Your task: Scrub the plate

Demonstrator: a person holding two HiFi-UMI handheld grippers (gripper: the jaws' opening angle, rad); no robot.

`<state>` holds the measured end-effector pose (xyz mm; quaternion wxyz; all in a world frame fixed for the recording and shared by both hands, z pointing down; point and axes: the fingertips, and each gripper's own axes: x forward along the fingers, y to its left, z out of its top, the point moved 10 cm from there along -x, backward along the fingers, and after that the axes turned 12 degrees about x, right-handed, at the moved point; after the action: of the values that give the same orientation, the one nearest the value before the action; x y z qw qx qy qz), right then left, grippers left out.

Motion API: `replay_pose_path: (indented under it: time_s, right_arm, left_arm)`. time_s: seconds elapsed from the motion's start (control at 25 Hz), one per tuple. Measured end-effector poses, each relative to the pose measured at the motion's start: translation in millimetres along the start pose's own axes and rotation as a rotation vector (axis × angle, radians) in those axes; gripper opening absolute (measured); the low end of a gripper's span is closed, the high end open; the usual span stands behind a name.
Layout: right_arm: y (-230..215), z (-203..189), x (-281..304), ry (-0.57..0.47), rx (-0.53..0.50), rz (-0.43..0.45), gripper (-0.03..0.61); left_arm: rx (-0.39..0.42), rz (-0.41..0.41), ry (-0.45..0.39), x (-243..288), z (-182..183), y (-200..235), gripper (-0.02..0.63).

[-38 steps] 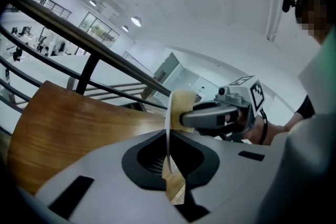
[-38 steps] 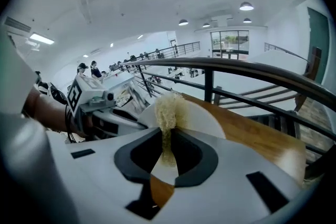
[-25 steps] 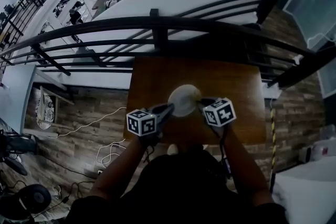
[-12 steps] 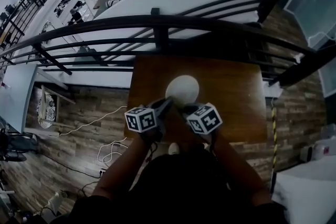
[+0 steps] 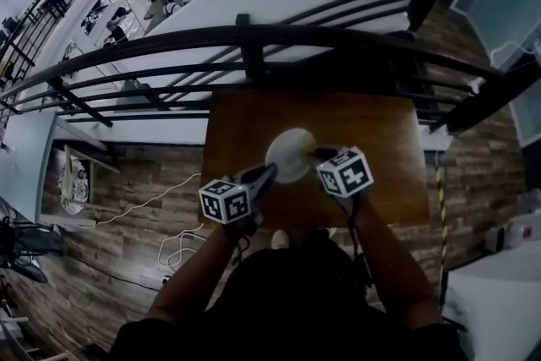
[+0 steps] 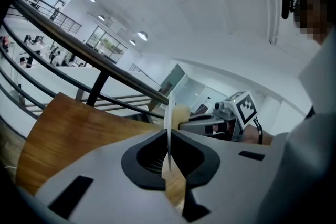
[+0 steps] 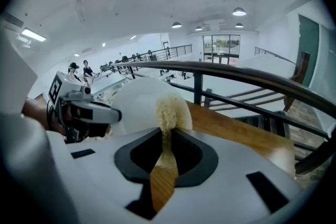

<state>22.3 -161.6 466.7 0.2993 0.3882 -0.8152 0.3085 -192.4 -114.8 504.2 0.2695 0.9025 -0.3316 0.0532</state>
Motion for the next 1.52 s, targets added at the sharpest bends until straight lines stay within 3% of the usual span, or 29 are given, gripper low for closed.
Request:
replay_pose_path:
  time_s: [0.16, 0.44, 0.56, 0.68, 0.84, 1.04, 1.28, 1.52]
  right_arm:
    - [34, 10, -1, -0.021, -0.075, 0.033, 0.054]
    - [61, -25, 14, 0.058, -0.096, 0.135, 0.054]
    - [44, -38, 14, 0.105, -0.106, 0.082, 0.054]
    - [17, -41, 5, 0.1, -0.095, -0.003, 0.055]
    - [-12, -21, -19, 0.02, -0.078, -0.058, 0.054]
    - [-10, 32, -62, -0.09, -0.162, -0.089, 0.054]
    - [18, 80, -110, -0.203, -0.192, 0.016, 0.054]
    - [56, 118, -124, -0.206, -0.273, 0.126, 0.055]
  left_arm:
    - [0.023, -0.014, 0.004, 4, 4, -8, 0.025]
    - [0.117, 0.004, 0.002, 0, 21, -2, 0.02]
    - [0.176, 0.024, -0.01, -5, 29, -1, 0.02]
    - [0.302, 0.062, -0.027, -7, 43, -2, 0.017]
    - [0.519, 0.105, -0.015, -6, 65, -4, 0.017]
    - [0.851, 0.183, 0.012, -5, 97, -13, 0.017]
    - [1.328, 0.304, 0.055, -1, 123, -34, 0.017]
    - [1.83, 0.372, 0.146, 10, 125, -44, 0.017]
